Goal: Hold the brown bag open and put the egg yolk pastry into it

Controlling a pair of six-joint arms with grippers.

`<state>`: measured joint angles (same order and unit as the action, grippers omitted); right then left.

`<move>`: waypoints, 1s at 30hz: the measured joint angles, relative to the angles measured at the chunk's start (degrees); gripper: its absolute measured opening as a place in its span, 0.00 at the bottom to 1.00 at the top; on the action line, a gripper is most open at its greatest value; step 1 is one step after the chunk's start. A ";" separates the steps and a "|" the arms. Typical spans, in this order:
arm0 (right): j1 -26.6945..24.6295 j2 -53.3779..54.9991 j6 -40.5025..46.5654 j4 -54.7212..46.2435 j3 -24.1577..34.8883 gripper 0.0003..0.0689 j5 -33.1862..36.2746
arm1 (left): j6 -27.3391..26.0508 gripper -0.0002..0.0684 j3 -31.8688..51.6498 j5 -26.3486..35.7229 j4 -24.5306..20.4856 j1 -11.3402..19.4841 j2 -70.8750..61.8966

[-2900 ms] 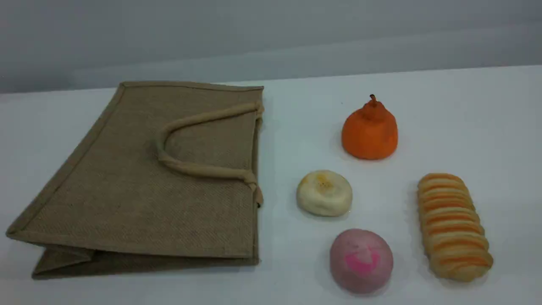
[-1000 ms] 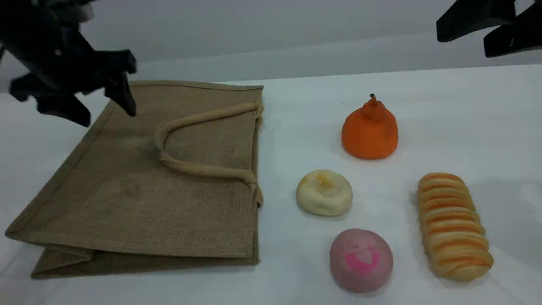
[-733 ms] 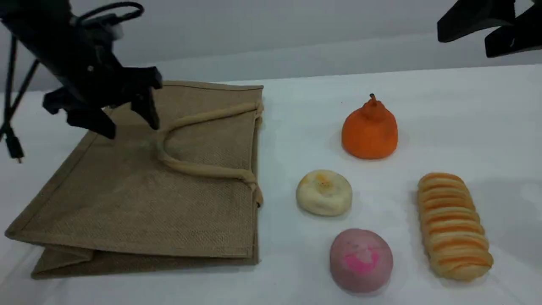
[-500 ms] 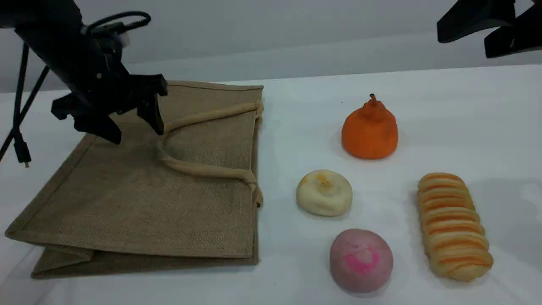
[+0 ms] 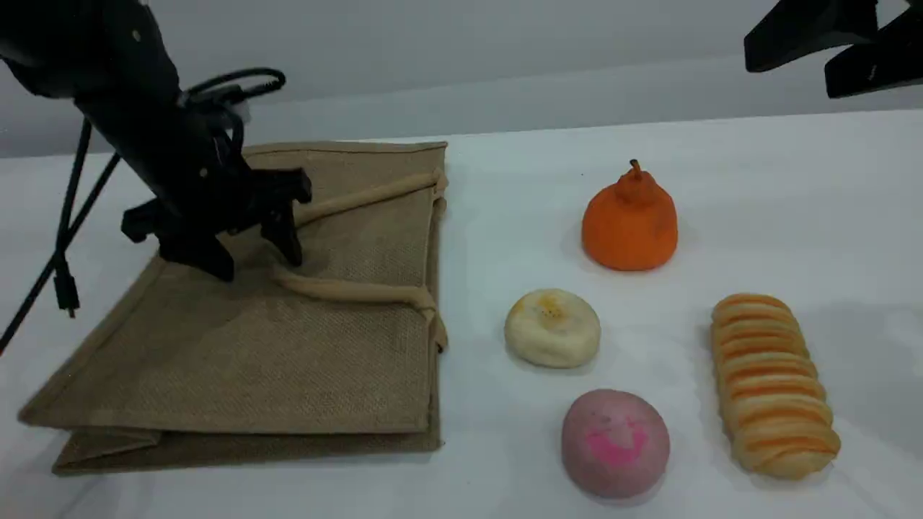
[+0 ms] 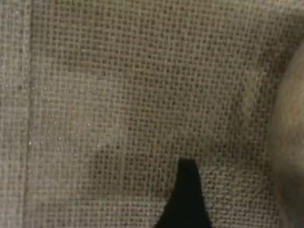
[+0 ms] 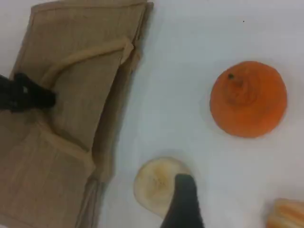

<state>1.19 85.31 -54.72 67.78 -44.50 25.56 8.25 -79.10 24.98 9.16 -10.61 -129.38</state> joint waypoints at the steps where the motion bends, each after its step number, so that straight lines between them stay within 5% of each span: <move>1: 0.00 0.00 0.00 0.00 0.00 0.74 0.00 | 0.00 0.76 0.00 0.00 0.00 0.00 -0.14; 8: 0.00 0.00 0.00 0.00 0.00 0.74 0.00 | 0.00 0.60 0.00 -0.35 0.05 0.00 -0.14; 16: 0.00 0.00 -0.07 0.41 0.00 0.74 0.82 | 0.00 0.13 0.00 -0.07 0.45 -0.02 1.77; 21: 0.00 0.00 -0.07 0.56 0.00 0.74 3.06 | -0.66 0.13 -1.05 1.86 0.09 -0.02 6.14; 30: 4.61 0.00 -3.25 2.83 0.06 0.74 5.01 | -9.25 0.13 -10.26 16.85 0.19 -0.02 16.00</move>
<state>5.81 85.31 -57.97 70.61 -44.44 30.57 -1.00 -89.36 41.83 9.35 -10.63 -113.38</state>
